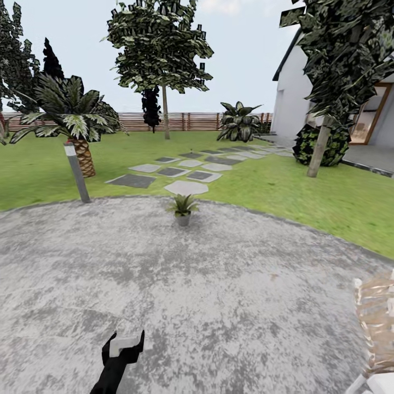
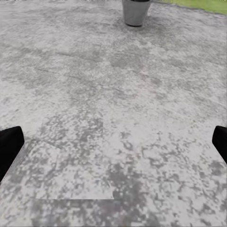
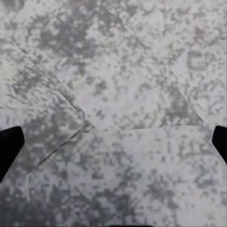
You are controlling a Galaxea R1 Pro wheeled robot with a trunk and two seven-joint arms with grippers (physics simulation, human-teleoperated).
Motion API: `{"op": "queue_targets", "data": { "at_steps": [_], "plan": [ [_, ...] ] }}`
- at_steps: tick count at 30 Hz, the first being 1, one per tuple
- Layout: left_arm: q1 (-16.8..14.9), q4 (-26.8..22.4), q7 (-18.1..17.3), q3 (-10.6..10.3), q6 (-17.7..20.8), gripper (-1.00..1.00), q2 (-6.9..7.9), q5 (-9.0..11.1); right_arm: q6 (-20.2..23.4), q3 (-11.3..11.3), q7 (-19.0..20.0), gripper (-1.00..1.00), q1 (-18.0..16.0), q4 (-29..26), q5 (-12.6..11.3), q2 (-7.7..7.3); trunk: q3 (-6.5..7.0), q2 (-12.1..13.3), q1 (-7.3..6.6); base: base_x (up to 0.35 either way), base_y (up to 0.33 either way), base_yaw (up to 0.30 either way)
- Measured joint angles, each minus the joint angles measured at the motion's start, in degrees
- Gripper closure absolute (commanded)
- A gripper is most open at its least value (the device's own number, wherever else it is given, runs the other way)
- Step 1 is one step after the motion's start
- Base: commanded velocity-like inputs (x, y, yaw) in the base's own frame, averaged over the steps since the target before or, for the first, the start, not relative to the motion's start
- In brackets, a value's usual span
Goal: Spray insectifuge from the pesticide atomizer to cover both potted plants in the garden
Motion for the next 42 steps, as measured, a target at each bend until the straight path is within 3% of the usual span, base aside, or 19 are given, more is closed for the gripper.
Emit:
{"op": "queue_targets", "data": {
  "at_steps": [35, 42],
  "plan": [
    [0.00, 0.00, -0.01, -0.06, 0.00, -1.00, 0.00, -0.01, -0.01, 0.00, 0.00, -1.00, 0.00, 0.02, 0.00, 0.00, 0.00, 0.00, 0.00, 0.323, 0.102, 0.045],
    [0.02, -0.02, 0.01, -0.05, 0.01, -1.00, 0.01, 0.00, 0.00, 0.00, 0.00, -1.00, -0.01, 0.03, 0.00, 0.01, 0.00, 0.00, 0.00, 0.323, 0.114, 0.229]
  ]
}}
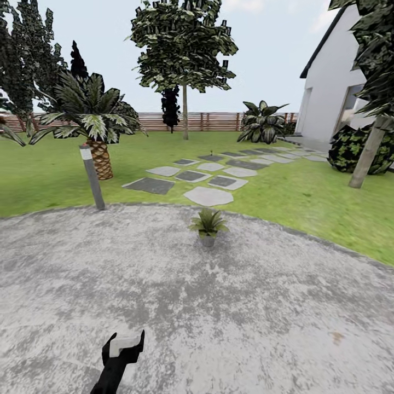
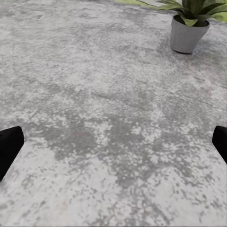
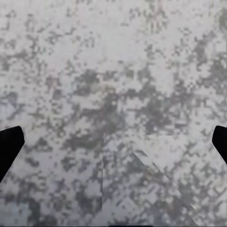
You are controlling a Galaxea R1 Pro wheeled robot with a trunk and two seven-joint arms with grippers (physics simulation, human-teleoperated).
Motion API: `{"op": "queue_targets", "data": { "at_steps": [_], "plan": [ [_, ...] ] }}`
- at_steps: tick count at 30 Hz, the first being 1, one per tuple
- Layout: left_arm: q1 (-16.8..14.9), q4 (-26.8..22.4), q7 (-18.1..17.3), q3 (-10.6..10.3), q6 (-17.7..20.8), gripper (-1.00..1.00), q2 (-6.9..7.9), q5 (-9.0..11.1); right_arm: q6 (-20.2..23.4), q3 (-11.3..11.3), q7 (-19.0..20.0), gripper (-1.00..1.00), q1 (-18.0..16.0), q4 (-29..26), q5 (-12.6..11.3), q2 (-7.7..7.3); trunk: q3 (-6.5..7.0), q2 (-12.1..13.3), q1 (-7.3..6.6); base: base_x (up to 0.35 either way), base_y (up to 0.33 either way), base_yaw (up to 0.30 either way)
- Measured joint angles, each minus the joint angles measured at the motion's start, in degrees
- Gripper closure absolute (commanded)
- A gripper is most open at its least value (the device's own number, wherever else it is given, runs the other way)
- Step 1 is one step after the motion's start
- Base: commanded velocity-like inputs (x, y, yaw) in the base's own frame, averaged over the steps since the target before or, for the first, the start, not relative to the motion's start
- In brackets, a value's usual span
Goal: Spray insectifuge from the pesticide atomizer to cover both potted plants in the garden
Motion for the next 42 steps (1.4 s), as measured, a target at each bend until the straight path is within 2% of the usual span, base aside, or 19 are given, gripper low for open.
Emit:
{"op": "queue_targets", "data": {
  "at_steps": [8, 22, 42],
  "plan": [
    [-0.01, 0.05, -0.01, -0.02, 0.00, -1.00, -0.01, -0.01, -0.01, 0.00, 0.00, -1.00, 0.01, 0.06, 0.00, 0.00, 0.00, 0.00, 0.00, 0.323, 0.115, 0.162],
    [-0.01, 0.06, -0.01, -0.02, 0.00, -1.00, -0.01, -0.01, -0.02, 0.00, 0.00, -1.00, 0.01, 0.16, 0.00, 0.00, 0.00, 0.00, 0.00, 0.321, 0.132, 0.004],
    [-0.01, 0.04, -0.01, -0.03, 0.00, -1.00, -0.01, -0.04, -0.02, 0.00, 0.00, -1.00, 0.01, 0.12, 0.00, 0.00, 0.00, 0.00, 0.01, 0.275, 0.216, 0.000]
  ]
}}
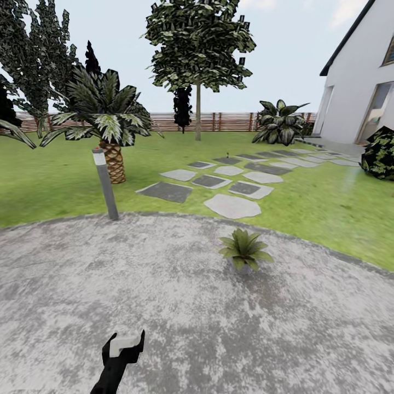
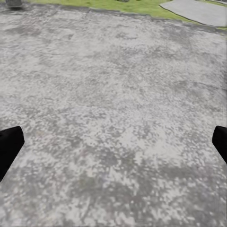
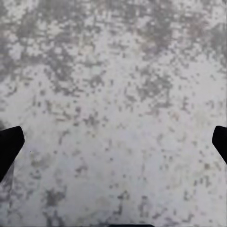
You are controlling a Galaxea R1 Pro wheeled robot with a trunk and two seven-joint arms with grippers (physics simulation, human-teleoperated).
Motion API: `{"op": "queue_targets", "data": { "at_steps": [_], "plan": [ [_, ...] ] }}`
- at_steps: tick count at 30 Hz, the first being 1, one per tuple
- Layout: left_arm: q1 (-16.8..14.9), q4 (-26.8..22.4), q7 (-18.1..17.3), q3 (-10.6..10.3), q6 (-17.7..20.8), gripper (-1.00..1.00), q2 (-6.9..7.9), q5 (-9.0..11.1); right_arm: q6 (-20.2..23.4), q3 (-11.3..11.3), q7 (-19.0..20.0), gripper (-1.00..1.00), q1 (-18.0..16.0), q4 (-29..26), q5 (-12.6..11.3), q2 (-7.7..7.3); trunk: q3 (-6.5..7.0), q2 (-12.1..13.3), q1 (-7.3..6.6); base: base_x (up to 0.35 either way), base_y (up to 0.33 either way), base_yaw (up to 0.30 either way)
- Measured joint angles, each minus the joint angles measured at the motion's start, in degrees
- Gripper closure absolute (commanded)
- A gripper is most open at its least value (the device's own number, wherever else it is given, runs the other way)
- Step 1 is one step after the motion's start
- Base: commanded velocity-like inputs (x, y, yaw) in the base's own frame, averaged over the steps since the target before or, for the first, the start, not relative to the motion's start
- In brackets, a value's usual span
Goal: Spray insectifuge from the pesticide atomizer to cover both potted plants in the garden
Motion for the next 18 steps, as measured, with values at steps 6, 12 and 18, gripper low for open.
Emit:
{"op": "queue_targets", "data": {
  "at_steps": [6, 12, 18],
  "plan": [
    [0.00, -0.02, 0.00, 0.00, 0.00, -1.00, 0.00, -0.03, 0.01, 0.00, 0.00, -1.00, 0.00, 0.04, 0.00, 0.00, 0.00, 0.00, 0.00, 0.271, 0.221, 0.000],
    [0.00, -0.03, 0.00, 0.00, 0.00, -1.00, 0.00, -0.06, 0.00, 0.00, 0.00, -1.00, 0.00, 0.05, 0.00, 0.00, 0.00, 0.00, 0.00, 0.271, 0.221, 0.000],
    [0.00, -0.03, 0.00, 0.00, 0.00, -1.00, 0.00, -0.06, 0.01, 0.00, 0.00, -1.00, 0.00, 0.05, 0.00, 0.00, 0.00, 0.00, 0.00, 0.271, 0.221, 0.000]
  ]
}}
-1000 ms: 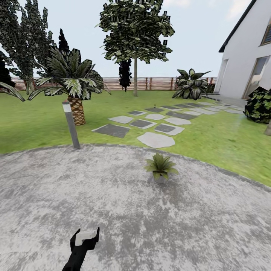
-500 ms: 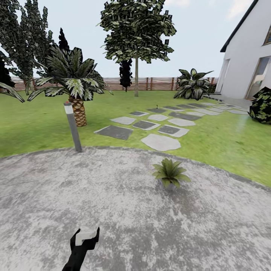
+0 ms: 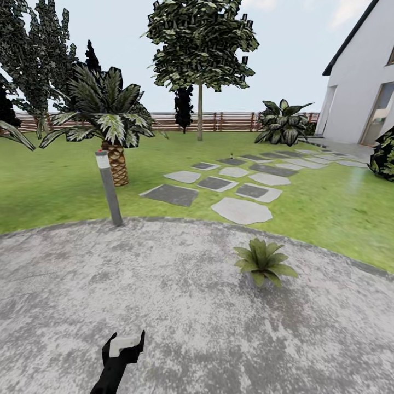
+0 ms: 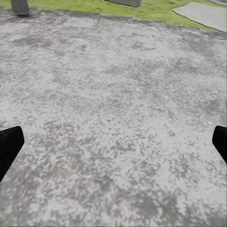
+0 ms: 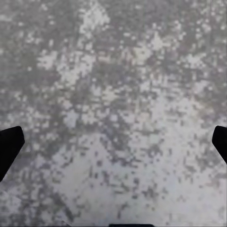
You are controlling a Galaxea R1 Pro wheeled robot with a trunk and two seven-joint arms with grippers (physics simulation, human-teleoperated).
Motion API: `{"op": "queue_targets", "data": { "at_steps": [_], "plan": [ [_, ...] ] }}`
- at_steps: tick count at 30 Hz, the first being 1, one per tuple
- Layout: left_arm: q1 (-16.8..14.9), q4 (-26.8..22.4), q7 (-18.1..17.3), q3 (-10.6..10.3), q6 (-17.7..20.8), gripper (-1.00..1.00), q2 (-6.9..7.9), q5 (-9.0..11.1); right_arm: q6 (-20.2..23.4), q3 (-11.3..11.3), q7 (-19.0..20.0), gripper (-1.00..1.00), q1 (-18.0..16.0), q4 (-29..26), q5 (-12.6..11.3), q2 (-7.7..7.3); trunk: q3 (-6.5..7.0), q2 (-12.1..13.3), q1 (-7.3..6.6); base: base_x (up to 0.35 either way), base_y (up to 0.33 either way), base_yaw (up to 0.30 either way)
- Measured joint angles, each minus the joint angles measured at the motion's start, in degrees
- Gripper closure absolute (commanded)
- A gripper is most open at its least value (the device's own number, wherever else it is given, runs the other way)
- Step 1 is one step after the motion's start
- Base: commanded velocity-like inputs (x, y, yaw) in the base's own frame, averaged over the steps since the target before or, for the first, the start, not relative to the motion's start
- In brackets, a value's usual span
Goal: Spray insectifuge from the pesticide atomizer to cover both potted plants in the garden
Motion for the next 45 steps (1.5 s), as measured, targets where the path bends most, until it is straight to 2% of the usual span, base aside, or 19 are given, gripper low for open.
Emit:
{"op": "queue_targets", "data": {
  "at_steps": [34, 45],
  "plan": [
    [0.00, 0.00, 0.00, 0.00, 0.00, -1.00, 0.00, 0.00, 0.01, 0.00, 0.24, -1.00, 0.00, 0.00, -0.03, 0.00, 0.00, 0.00, 0.00, 0.271, 0.221, 0.000],
    [-0.01, 0.04, -0.01, 0.00, -0.01, -1.00, -0.01, -0.01, 0.00, -0.16, 0.24, -1.00, 0.01, -0.01, -0.47, -0.01, 0.00, 0.00, 0.00, 0.271, 0.221, -0.169]
  ]
}}
